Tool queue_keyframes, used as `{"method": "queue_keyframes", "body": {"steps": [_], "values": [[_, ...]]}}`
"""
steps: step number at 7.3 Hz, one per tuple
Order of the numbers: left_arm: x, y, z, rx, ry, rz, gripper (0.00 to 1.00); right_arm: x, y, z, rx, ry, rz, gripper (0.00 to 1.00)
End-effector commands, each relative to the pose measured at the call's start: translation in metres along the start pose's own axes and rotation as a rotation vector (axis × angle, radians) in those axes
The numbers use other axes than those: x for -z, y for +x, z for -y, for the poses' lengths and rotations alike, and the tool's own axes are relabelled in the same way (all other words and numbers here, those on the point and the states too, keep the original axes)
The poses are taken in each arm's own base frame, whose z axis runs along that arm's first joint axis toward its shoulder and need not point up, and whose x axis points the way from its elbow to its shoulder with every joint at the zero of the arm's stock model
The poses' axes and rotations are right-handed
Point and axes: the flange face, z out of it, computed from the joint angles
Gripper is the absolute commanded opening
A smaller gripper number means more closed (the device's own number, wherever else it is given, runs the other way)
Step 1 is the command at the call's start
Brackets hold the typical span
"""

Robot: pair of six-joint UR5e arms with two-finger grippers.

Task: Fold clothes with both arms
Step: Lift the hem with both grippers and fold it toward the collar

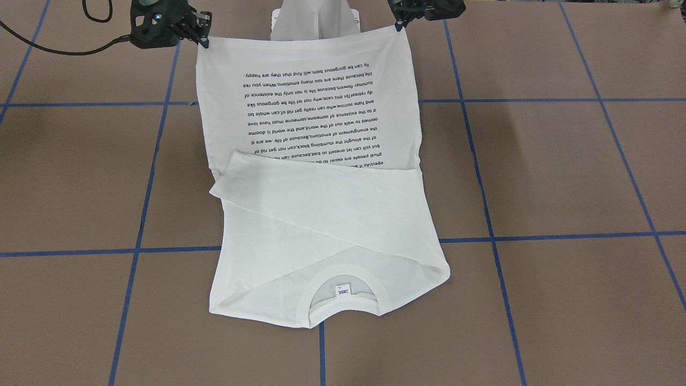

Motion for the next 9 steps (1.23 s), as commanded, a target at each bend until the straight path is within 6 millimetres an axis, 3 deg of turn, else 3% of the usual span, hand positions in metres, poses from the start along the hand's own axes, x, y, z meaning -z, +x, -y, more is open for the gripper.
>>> {"method": "queue_keyframes", "body": {"steps": [1, 2, 3, 4, 6, 7, 8, 9], "values": [[0.019, 0.002, -0.009, 0.007, -0.04, -0.026, 0.0, 0.018, 0.0, -0.01, 0.006, -0.04, 0.028, 0.0], [0.024, 0.005, -0.001, 0.018, -0.02, -0.032, 0.0, 0.027, -0.002, 0.008, -0.009, 0.012, 0.047, 0.0], [0.04, 0.008, 0.024, 0.04, 0.04, -0.057, 0.0, 0.046, -0.02, 0.037, 0.002, 0.087, 0.099, 0.0], [0.055, 0.011, 0.054, 0.074, 0.097, -0.081, 0.0, 0.058, -0.029, 0.074, -0.03, 0.154, 0.121, 0.0], [0.11, 0.007, 0.126, 0.01, 0.195, -0.083, 0.0, 0.08, -0.038, 0.133, -0.034, 0.242, 0.138, 0.0], [0.112, 0.033, 0.164, 0.028, 0.245, -0.073, 0.0, 0.111, -0.045, 0.167, -0.047, 0.321, 0.158, 0.0], [0.094, 0.072, 0.215, 0.076, 0.283, -0.052, 0.0, 0.122, -0.057, 0.211, -0.086, 0.364, 0.154, 0.0], [0.071, 0.09, 0.254, 0.115, 0.304, -0.014, 0.0, 0.121, -0.066, 0.248, -0.107, 0.385, 0.136, 0.0]]}}
